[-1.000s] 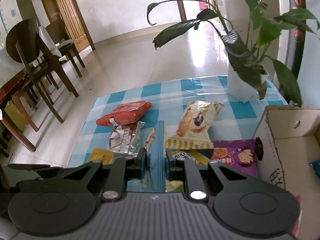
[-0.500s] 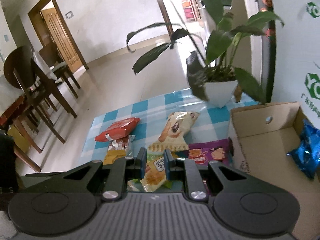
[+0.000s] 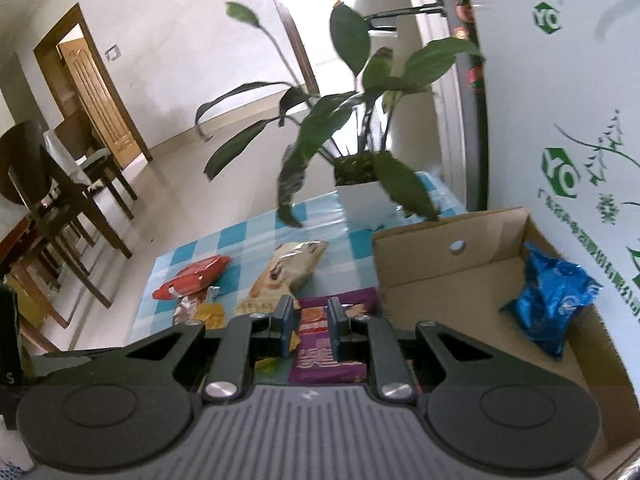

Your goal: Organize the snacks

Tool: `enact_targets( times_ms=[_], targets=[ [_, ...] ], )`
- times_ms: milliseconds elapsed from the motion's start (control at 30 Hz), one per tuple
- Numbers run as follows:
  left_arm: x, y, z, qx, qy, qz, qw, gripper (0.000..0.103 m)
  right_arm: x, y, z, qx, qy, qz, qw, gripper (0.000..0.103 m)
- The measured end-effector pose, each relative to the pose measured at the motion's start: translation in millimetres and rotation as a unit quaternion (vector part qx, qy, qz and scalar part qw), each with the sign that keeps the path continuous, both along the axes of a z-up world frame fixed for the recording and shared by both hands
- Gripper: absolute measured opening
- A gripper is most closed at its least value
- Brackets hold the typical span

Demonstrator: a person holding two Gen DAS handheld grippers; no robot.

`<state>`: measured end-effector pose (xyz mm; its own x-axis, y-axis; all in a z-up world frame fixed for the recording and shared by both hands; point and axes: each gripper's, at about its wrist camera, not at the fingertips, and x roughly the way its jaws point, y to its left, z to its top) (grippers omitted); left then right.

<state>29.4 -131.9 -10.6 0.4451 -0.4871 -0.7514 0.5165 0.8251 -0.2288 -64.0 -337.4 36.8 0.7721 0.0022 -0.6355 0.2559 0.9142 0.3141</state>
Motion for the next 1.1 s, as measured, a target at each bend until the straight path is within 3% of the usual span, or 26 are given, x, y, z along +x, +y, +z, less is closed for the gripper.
enact_targets(
  times_ms=[400, 567, 600, 700, 833, 967, 1100],
  targets=[
    [-8, -14, 7, -0.013, -0.016, -0.013, 0.9997, 0.049, -25, -25, 4, -0.008, -0.014, 0.001, 1.000, 0.022],
    [7, 8, 23, -0.013, -0.044, 0.019, 0.9988, 0.049, -18, -12, -1, 0.003, -0.017, 0.036, 0.999, 0.023],
    [11, 16, 27, -0.013, -0.048, 0.030, 0.9983, 0.049, -15, -5, -4, 0.004, -0.015, 0.045, 0.999, 0.026],
    [25, 42, 35, -0.014, -0.054, 0.067, 0.9962, 0.049, 2, 19, -16, 0.010, 0.004, 0.093, 0.996, 0.059],
    [37, 70, 40, -0.018, -0.055, 0.098, 0.9935, 0.049, 24, 58, -36, 0.009, 0.031, 0.161, 0.986, 0.079],
    [41, 89, 39, -0.025, -0.038, 0.111, 0.9928, 0.049, 41, 95, -60, -0.025, 0.061, 0.209, 0.976, 0.090],
    [39, 99, 40, -0.035, -0.030, 0.113, 0.9925, 0.049, 56, 112, -80, -0.055, 0.083, 0.223, 0.970, 0.091]
  ],
)
